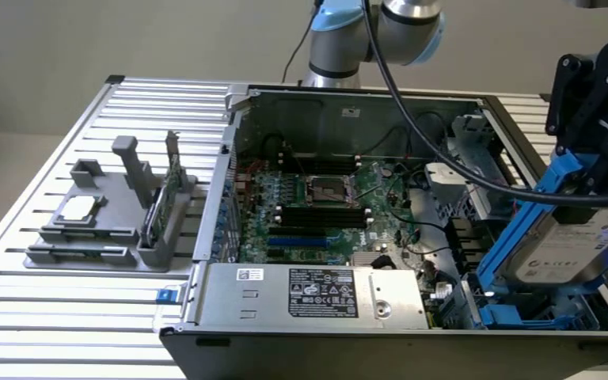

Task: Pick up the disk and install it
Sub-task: 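Pick up the disk, then insert the disk into the insertion slot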

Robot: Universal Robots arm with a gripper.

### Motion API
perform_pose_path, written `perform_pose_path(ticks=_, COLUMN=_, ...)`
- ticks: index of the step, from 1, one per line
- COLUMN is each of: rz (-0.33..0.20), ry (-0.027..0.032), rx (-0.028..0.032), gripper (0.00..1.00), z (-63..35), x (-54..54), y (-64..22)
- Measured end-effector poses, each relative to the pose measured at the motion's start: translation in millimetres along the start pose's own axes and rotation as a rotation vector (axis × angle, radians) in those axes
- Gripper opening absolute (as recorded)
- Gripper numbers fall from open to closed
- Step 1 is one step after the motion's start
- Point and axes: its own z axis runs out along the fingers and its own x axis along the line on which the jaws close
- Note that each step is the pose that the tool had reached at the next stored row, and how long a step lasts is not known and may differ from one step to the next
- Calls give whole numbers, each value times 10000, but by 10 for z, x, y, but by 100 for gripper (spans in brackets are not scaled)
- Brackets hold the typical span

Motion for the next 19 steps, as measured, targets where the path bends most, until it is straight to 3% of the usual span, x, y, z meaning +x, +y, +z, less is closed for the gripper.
perform_pose_path(ticks=6, rz=-60, ry=-3, rx=4, gripper=33, z=107, x=-10, y=-11)
perform_pose_path(ticks=14, rz=-67, ry=-7, rx=2, gripper=33, z=117, x=-9, y=-11)
perform_pose_path(ticks=16, rz=-67, ry=-45, rx=3, gripper=33, z=120, x=0, y=-12)
perform_pose_path(ticks=19, rz=-63, ry=-213, rx=2, gripper=33, z=127, x=30, y=-14)
